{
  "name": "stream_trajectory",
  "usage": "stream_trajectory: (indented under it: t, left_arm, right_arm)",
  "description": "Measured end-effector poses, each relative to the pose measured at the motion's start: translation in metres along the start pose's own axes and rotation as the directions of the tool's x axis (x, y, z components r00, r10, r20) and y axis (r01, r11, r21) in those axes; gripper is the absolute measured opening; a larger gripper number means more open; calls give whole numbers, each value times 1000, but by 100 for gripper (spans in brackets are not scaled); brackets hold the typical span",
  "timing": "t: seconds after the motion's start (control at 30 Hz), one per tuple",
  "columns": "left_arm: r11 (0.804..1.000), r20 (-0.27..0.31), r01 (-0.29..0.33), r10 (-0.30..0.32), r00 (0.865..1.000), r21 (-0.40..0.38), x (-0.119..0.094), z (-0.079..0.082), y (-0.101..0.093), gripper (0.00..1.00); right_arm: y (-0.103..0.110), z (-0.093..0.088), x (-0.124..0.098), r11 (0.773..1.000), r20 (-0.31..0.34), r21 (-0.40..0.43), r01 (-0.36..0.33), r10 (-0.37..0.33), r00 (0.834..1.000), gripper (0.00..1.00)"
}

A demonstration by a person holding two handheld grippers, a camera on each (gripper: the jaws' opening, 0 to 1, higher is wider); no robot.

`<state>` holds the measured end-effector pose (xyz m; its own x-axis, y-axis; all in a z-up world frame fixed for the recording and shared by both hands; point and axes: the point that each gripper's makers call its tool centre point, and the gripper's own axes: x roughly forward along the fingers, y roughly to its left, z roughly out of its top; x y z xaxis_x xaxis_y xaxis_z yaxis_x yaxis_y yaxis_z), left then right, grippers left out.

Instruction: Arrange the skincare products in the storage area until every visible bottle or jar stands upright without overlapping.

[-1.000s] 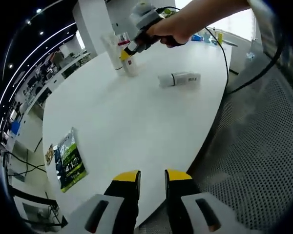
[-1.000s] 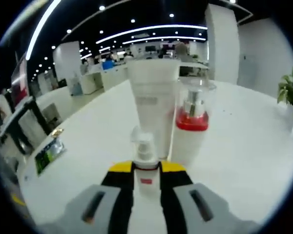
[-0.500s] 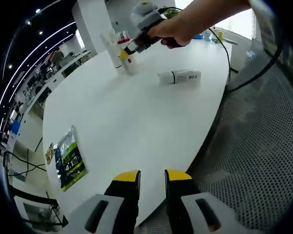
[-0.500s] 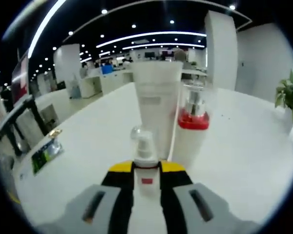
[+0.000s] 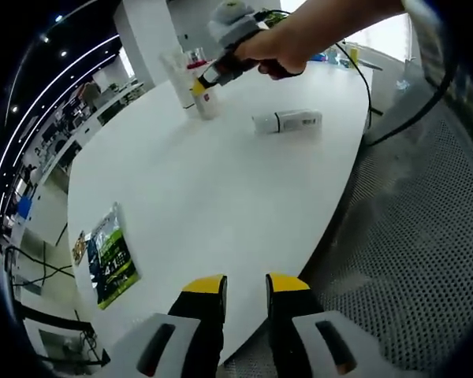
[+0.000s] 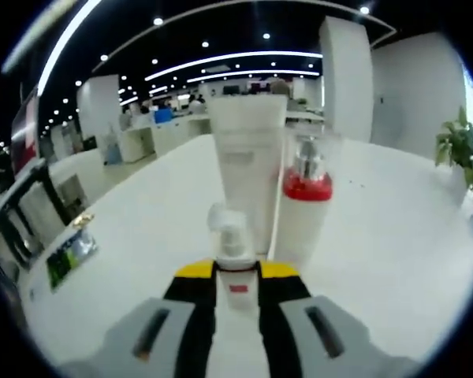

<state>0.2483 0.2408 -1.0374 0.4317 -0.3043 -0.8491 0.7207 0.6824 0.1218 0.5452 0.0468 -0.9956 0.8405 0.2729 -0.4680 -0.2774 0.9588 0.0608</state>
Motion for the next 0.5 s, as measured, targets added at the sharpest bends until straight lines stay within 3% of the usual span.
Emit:
stream_trajectory:
  t: [0.5]
  left_arm:
    - [1000,-2,-3,3,1000,-3,1,-1,1,20]
  right_arm:
    - [-7,5,11,996,-10,60,73,-72,997,17]
